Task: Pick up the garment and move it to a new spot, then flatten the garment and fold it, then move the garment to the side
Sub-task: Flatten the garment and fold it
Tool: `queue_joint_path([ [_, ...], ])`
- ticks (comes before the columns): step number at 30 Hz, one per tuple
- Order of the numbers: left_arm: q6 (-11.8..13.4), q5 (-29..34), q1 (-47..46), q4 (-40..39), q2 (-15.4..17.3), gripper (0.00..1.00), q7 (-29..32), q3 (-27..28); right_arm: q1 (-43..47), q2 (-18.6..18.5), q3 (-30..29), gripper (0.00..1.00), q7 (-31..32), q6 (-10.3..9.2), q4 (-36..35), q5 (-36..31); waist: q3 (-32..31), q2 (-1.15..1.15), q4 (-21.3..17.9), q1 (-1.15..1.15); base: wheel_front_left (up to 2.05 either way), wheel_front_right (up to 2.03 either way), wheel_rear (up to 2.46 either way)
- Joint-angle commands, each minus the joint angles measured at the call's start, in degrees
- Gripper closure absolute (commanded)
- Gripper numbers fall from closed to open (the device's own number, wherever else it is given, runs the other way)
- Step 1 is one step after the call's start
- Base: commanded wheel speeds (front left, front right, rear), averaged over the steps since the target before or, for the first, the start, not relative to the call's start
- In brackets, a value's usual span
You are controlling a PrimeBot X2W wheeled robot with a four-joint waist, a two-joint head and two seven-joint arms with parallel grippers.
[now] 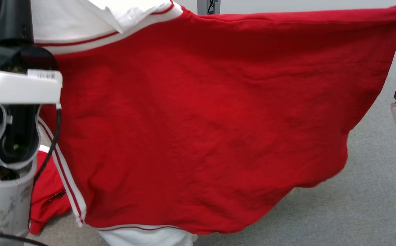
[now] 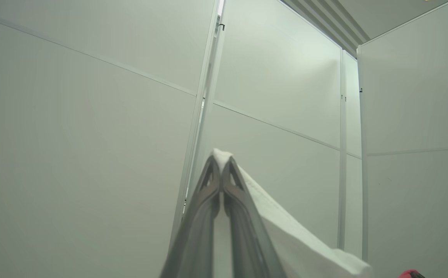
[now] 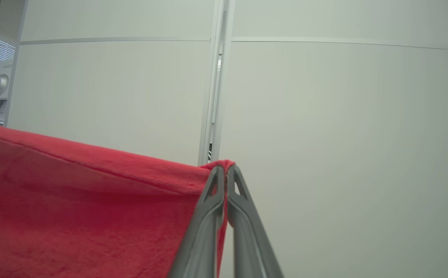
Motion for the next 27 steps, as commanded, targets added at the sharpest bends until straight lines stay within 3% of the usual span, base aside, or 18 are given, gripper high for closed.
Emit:
queue_joint_path([
  [1,-0.4,-0.4,-1.4,1.1,0.3,1.00,0.5,0.2,-1.1,-0.7,0.5,1.00,0.6,-0.01,0.2,-0.3,0.2,0.00,0.0,0.00,0.00,0.00,0.00],
  [8,-2.5,-1.0,-9.4,12.0,0.9,1.00,1.7,-0.4,-7.8,-0.9,4.0,1.00,1.3,-0.01,6.7,-0.6,2.8,0.00,0.2,0.00,0.00,0.00,0.00],
  [15,-7.0,3.5,-24.3,28.1,0.9,1.00,0.0,-4.4,-22.9,-0.4,9.5,1.00,-0.4,-0.01,19.2,-1.1,11.6,0.00,0.7,0.00,0.00,0.00,0.00],
  [20,-9.6,9.4,-39.3,42.0,-0.3,1.00,-6.6,-7.0,-37.9,0.4,13.7,1.00,-3.9,-0.01,29.9,-2.6,20.0,0.00,1.5,0.00,0.00,0.00,0.00],
  [27,-11.1,17.8,-57.5,57.0,-1.6,1.00,-17.6,-9.8,-56.0,3.5,14.4,1.00,-8.1,-0.01,42.8,-7.8,29.2,0.00,0.7,0.00,0.00,0.00,0.00],
])
